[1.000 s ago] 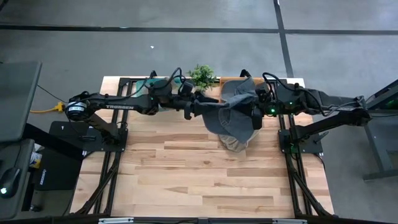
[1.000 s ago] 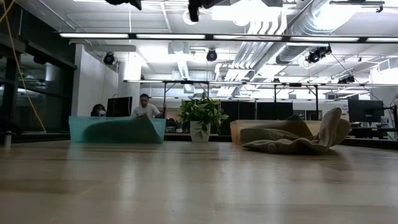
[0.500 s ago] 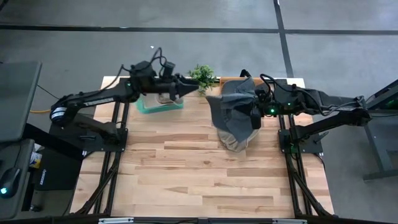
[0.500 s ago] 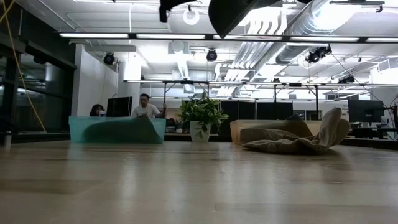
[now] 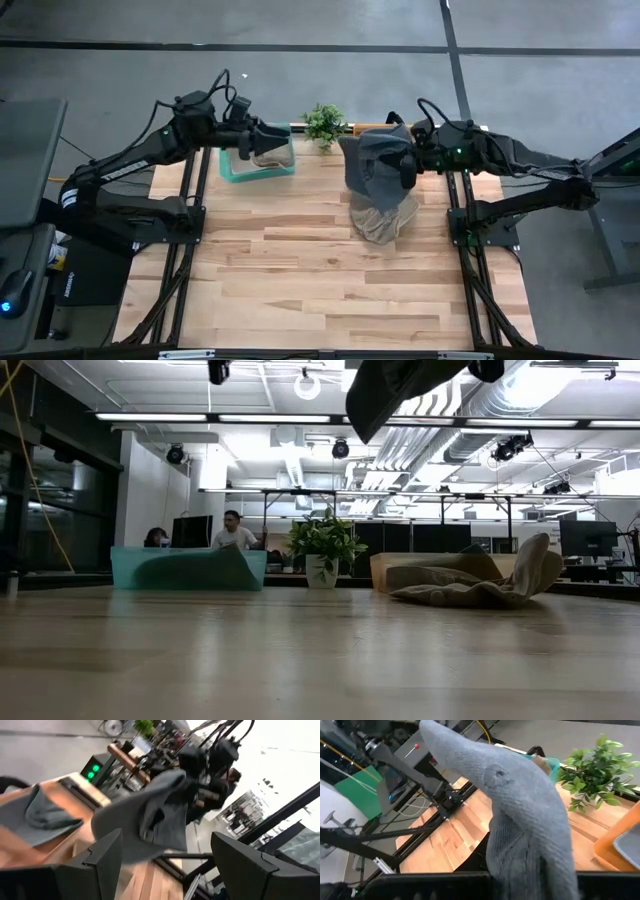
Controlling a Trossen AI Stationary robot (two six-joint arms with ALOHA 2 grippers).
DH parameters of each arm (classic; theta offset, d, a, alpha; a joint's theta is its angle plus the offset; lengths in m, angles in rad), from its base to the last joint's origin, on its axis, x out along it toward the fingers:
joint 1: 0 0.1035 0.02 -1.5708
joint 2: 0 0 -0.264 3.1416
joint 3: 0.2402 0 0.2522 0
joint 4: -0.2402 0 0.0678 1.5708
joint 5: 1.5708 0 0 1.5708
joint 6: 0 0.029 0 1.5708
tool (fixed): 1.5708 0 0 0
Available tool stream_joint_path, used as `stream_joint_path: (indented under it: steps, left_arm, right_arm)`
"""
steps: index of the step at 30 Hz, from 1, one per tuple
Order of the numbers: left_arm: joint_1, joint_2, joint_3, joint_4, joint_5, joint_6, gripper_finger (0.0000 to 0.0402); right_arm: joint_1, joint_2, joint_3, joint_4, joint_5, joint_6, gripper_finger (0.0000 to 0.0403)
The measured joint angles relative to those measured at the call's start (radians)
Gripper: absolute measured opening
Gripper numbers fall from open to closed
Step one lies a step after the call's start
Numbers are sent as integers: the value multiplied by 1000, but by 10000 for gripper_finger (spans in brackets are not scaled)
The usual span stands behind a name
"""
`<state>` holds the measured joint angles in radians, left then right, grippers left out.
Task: Pick & Place hat
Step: Put the blue cap into the orange bin
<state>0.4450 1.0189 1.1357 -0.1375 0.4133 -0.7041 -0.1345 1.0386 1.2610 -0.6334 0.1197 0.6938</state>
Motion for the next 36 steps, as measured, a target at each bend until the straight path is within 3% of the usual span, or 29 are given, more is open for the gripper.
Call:
stream_joint_path:
  steps: [7, 14, 20, 25, 36]
  left_arm:
    - [0, -53, -1, -107, 6, 21, 264]
    - [0, -70, -12, -168, 83, 19, 264]
    - [0, -83, -131, -147, 139, -12, 264]
    - [0, -136, -252, -37, 183, -96, 264]
    - [0, -339, -467, 71, 161, -244, 264]
  right_arm:
    - [-162, 1, 0, -2, -94, -19, 0]
    - [-352, 11, 0, -8, -263, 3, 0]
    - [-514, 83, 0, -34, -407, -8, 0]
    - [-604, 182, 0, -48, -485, -29, 0]
    - [-730, 358, 0, -35, -591, -52, 0]
